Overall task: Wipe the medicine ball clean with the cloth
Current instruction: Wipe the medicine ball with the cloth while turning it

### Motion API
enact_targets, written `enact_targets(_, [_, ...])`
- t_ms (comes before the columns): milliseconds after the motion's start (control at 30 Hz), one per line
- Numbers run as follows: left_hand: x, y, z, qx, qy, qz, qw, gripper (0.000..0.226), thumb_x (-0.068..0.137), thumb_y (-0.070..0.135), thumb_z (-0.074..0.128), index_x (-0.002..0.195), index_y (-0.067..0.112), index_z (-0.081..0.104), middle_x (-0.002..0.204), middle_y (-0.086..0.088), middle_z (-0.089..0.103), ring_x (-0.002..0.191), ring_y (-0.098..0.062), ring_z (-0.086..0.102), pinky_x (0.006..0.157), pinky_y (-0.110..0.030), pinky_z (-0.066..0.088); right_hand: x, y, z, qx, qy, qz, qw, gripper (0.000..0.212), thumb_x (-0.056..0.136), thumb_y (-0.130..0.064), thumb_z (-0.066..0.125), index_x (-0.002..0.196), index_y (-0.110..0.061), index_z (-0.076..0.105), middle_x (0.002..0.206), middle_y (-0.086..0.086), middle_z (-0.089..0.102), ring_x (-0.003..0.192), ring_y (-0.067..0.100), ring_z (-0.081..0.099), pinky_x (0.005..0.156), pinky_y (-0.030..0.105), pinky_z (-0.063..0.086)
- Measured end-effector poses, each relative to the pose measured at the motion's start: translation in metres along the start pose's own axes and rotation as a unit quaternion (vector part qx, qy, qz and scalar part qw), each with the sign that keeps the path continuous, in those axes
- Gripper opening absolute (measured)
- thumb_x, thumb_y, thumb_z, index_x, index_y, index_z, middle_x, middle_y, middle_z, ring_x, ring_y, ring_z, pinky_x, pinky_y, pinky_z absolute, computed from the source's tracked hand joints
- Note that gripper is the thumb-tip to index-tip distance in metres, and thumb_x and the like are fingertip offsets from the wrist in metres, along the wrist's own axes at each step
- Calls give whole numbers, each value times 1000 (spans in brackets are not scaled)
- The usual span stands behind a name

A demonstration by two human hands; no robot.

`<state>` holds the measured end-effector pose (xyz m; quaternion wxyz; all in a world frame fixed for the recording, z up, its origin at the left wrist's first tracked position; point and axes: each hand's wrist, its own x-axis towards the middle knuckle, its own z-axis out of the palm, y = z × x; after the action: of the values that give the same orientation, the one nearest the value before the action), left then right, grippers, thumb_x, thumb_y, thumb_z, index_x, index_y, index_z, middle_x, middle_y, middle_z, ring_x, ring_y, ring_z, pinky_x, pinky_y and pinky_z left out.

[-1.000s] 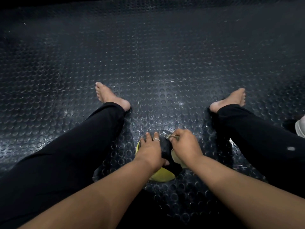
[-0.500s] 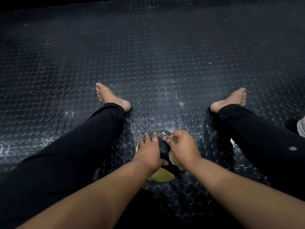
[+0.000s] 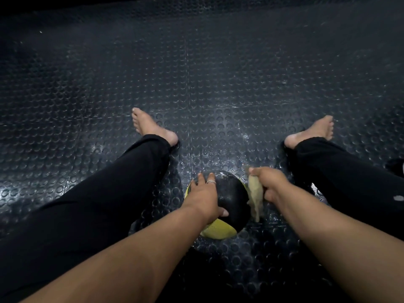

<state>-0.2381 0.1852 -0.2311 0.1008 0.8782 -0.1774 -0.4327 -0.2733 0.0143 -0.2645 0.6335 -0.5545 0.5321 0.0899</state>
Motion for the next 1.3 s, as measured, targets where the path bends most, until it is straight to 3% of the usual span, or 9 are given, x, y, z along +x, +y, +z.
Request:
enact_targets(67, [2,-4,-1,-5,4,5,1000,116,80,35,79,156,16,-6,163,-12,-11,150,-35,-6,121,-46,11,0,1,-8,42,6,8,999,18,86,-6,63,70,-11,56,72,12,58,64,23,53,65,32,44])
enact_targets(200, [3,-8,4,-8,12,12,1000,119,77,36,81,156,16,-5,163,-13,-9,150,-34,-4,122,-45,11,-36,18,9,-186,22,-160,969,16,84,-15,67,70,-18,60,80,5,66,72,20,58,68,28,42])
enact_targets(333, [4,-15,1,-23,18,10,1000,118,74,35,83,156,17,0,163,-11,-6,151,-30,-3,122,-43,12,-50,24,32,-326,38,-274,904,9,92,-23,57,83,-21,56,91,-4,46,79,14,48,69,23,33])
enact_targets(533, [1,-17,0,-36,12,19,999,116,76,32,82,156,18,-1,163,-7,-9,151,-27,-5,123,-42,10,-17,2,30,-333,19,-176,926,14,92,-22,56,80,-16,57,80,2,59,81,21,57,65,25,35])
enact_targets(733, [1,-25,1,-34,18,18,999,118,73,32,85,156,16,2,164,-8,-7,151,-25,-5,122,-41,12,-41,14,39,-345,7,-251,904,15,90,-23,58,76,-20,56,83,0,58,77,18,55,64,25,36])
enact_targets(967, [-8,-25,8,-43,18,25,999,118,74,30,84,156,20,0,163,-6,-11,150,-27,-9,122,-44,11,-5,0,9,-410,-53,-123,902,24,89,-25,61,69,-17,53,69,0,54,72,18,51,58,23,32])
enact_targets(1067, [-4,-27,4,-43,17,23,999,119,73,29,85,156,20,1,164,-6,-9,151,-27,-7,123,-44,11,-6,-2,7,-321,-59,-110,939,26,88,-20,64,64,-16,54,61,-2,51,54,11,43,47,21,32])
enact_targets(1133, [-1,-27,2,-42,22,25,999,120,71,30,86,156,20,3,164,-7,-7,151,-26,-6,123,-43,11,-11,1,11,-247,-18,-116,962,27,87,-18,66,62,-16,55,59,0,54,55,14,46,50,21,35])
enact_targets(1300, [-5,-28,5,-41,19,29,999,119,72,30,85,156,19,1,164,-7,-8,151,-27,-7,123,-41,9,-28,20,23,-363,25,-188,912,20,90,-26,58,72,-19,55,74,2,61,76,23,57,65,28,39])
